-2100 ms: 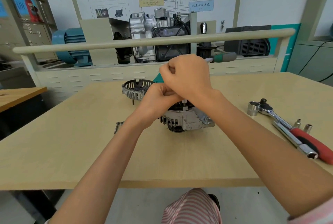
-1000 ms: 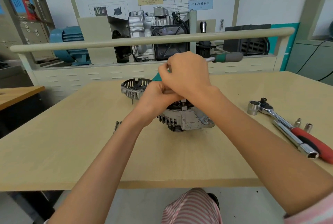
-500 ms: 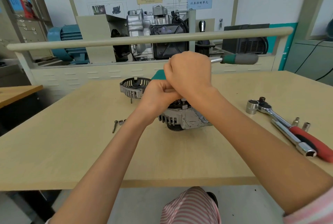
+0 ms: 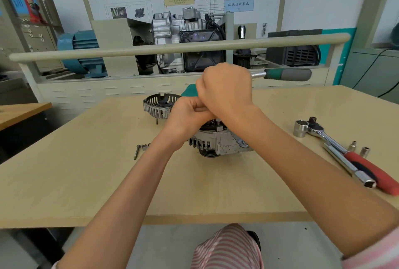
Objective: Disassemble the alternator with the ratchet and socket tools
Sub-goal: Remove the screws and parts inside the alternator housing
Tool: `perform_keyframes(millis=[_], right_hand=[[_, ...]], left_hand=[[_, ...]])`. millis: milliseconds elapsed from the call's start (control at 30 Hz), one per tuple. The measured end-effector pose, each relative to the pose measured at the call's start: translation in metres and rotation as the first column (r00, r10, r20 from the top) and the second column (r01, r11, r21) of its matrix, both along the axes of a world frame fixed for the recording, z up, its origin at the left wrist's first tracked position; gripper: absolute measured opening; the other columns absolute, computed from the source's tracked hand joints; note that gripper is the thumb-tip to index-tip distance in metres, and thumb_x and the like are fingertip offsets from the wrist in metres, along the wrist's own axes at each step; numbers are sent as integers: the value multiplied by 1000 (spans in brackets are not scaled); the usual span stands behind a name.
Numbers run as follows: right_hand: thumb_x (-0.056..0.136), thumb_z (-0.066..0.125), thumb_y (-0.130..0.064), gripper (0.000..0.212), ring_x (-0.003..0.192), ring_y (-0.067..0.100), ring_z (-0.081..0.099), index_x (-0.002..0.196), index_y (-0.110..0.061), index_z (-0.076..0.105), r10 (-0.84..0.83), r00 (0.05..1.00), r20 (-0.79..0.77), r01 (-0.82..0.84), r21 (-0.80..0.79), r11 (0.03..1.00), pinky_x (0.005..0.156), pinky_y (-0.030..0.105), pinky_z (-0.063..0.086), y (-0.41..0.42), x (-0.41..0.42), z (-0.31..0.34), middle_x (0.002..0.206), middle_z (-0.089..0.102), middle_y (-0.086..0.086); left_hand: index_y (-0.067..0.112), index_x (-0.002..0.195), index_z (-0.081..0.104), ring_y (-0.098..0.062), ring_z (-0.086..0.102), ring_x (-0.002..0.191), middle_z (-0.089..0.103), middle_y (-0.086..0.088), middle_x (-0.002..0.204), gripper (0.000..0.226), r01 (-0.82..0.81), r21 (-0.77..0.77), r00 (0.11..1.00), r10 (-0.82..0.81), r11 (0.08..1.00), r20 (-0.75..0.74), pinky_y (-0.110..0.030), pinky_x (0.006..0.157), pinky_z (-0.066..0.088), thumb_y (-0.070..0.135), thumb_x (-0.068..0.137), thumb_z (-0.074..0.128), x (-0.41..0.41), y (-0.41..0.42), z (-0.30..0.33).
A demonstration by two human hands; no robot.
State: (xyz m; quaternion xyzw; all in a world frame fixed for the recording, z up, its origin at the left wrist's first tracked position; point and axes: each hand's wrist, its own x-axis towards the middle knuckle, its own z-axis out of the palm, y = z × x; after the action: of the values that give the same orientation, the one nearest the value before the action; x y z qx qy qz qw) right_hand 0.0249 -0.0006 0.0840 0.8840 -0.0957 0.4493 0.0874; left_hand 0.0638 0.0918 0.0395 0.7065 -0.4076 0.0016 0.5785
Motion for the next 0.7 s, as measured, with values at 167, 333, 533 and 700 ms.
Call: perform_keyframes(millis=[167, 333, 533, 700], right_hand=[[85, 49, -20, 46, 44, 12, 27, 46, -18, 24, 432, 901, 45, -430, 221, 875, 52, 30, 30, -11, -1, 3, 43, 26, -5], [87, 50, -19, 48, 46, 12, 28, 47, -19, 24, 533, 844, 51, -526, 266, 808, 52, 31, 30, -14, -1, 5, 44, 25, -4], [91, 39, -25, 40, 60, 20, 39, 55, -15, 25, -25, 1000, -16, 25, 6, 1000, 60, 31, 26, 4, 0, 2, 53, 24, -1], [85, 47, -23, 46, 43, 11, 27, 45, -19, 26, 328, 941, 78, -337, 223, 915, 46, 28, 25, -8, 1, 1, 42, 26, -6]], left_hand=[[19, 84, 72, -4, 68, 87, 74, 7, 81, 17, 114, 34, 992, -112, 993, -52, -9, 79, 49, 4, 82, 67, 2, 6, 6], [19, 83, 73, -3, 69, 84, 74, 9, 77, 16, 86, 29, 995, -84, 996, -50, -9, 78, 50, 4, 80, 69, 0, 4, 7], [23, 35, 50, 4, 40, 35, 45, 15, 33, 55, -67, 2, 998, 67, 998, 17, -11, 44, 31, -8, 79, 62, -7, -5, -1], [24, 74, 71, 6, 65, 70, 70, 14, 64, 24, 75, 42, 997, -74, 996, -8, -6, 67, 45, 2, 82, 65, -6, 2, 5]])
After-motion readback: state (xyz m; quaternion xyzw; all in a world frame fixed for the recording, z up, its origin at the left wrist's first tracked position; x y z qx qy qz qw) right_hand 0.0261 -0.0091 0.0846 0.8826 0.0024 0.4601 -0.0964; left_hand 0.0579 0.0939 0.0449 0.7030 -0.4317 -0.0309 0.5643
